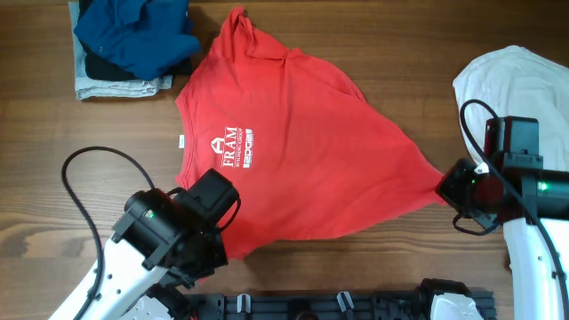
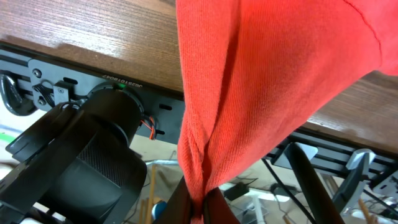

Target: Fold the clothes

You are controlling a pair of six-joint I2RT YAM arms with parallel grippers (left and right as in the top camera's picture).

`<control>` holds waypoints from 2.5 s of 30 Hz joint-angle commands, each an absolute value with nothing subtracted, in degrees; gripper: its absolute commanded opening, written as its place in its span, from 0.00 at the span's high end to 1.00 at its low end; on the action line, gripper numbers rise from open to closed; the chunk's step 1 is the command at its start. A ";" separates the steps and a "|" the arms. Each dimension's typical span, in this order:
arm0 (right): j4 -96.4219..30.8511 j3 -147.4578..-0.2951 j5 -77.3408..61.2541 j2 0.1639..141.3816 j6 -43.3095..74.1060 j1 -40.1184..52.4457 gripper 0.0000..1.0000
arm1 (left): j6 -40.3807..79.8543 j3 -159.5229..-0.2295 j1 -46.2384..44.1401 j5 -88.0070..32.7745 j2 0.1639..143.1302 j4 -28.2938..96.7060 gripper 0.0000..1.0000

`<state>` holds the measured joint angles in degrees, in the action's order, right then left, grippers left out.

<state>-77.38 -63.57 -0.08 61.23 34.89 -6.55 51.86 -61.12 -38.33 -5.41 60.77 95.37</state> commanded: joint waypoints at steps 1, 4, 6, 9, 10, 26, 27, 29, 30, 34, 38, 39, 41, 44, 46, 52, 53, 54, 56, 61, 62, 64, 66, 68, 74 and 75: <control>-78.52 -64.27 2.72 60.36 38.15 -6.79 0.96 | 54.81 -61.01 -38.63 -3.31 59.61 96.51 0.96; -76.09 -64.25 2.35 61.30 34.92 -6.79 0.93 | 56.14 -61.01 -38.63 -1.41 59.96 94.32 0.83; -76.34 -64.12 2.09 63.61 34.50 -6.79 0.96 | 55.79 -61.01 -38.63 -0.84 61.23 90.26 0.87; -74.78 -64.12 1.43 66.65 34.50 -6.79 0.96 | 55.81 -61.01 -38.61 3.03 63.75 87.13 0.93; -74.24 -64.12 1.28 67.70 34.50 -6.79 0.96 | 55.79 -61.01 -38.61 4.23 64.82 85.65 0.93; -51.92 -66.72 -4.03 76.71 18.11 -6.90 0.00 | 53.98 -61.01 -38.61 10.39 80.84 69.32 0.00; -48.27 -66.72 -4.34 78.50 17.98 -7.49 0.00 | 53.98 -61.01 -38.63 10.39 81.03 69.17 0.00; -43.29 -66.87 -8.62 83.70 15.68 -8.78 0.01 | 53.98 -61.01 -38.61 10.39 81.14 69.14 0.00; -41.19 -66.94 -11.79 86.78 14.06 -9.32 0.00 | 53.98 -61.01 -38.63 10.39 81.17 69.14 0.00; -34.30 -67.61 -18.74 101.27 9.72 -9.52 0.05 | 53.98 -61.01 -38.63 10.37 81.34 69.25 0.00; -30.50 -67.61 -21.67 107.70 8.95 -9.63 0.22 | 53.98 -61.01 -38.63 10.39 81.34 69.38 0.00; -30.02 -67.61 -22.46 108.40 8.95 -9.63 0.23 | 53.98 -61.01 -38.63 10.39 81.34 69.38 0.00; -29.69 -67.61 -25.12 108.97 8.95 -9.63 0.32 | 53.98 -61.01 -38.63 10.39 81.34 69.36 0.00; -29.71 -67.59 -26.61 110.50 8.91 -9.61 0.32 | 53.98 -61.01 -38.63 10.39 81.34 69.36 0.00; -29.78 -67.59 -26.68 112.09 8.56 -9.63 0.36 | 53.98 -61.01 -38.63 10.39 81.34 69.36 0.00; -31.79 -67.59 -27.09 112.29 9.23 -9.17 0.96 | 54.00 -61.01 -38.63 10.39 81.34 69.36 0.00; -31.75 -67.68 -27.05 112.18 9.47 -9.06 0.96 | 53.98 -61.01 -38.63 10.39 81.34 69.36 0.00; -32.71 -68.64 -27.05 111.13 9.72 -9.02 0.96 | 53.98 -61.01 -38.63 10.39 81.34 69.36 0.00; -34.94 -70.89 -24.95 107.07 11.70 -8.82 0.96 | 53.98 -61.01 -38.63 10.39 81.34 69.36 0.00; -41.17 -71.42 -10.59 95.50 12.73 3.53 0.96 | 54.00 -61.01 -38.63 10.41 81.34 69.06 0.00; -42.78 -71.35 -9.23 95.66 14.44 7.68 0.96 | 54.00 -61.01 -38.63 10.39 81.34 68.90 0.00; -43.90 -70.50 -8.73 97.10 18.28 14.20 0.96 | 54.00 -61.01 -38.63 10.39 81.34 68.95 0.00; -43.77 -68.27 -8.69 99.24 23.64 21.47 0.95 | 54.00 -61.01 -38.63 10.37 81.34 68.95 0.00; -45.47 -67.42 -3.25 101.36 28.77 26.70 0.75 | 53.98 -61.01 -38.63 10.37 81.34 68.99 0.00; -53.58 -77.01 5.76 96.12 31.42 18.00 0.25 | 52.73 -61.01 -38.63 10.37 81.34 69.19 0.00; -54.02 -78.87 4.80 95.24 29.87 15.05 0.23 | 52.73 -61.01 -38.63 10.37 81.34 69.21 0.00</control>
<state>-53.34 -72.16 1.63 100.16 30.22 21.89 53.71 -61.10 -38.33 9.19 80.86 69.17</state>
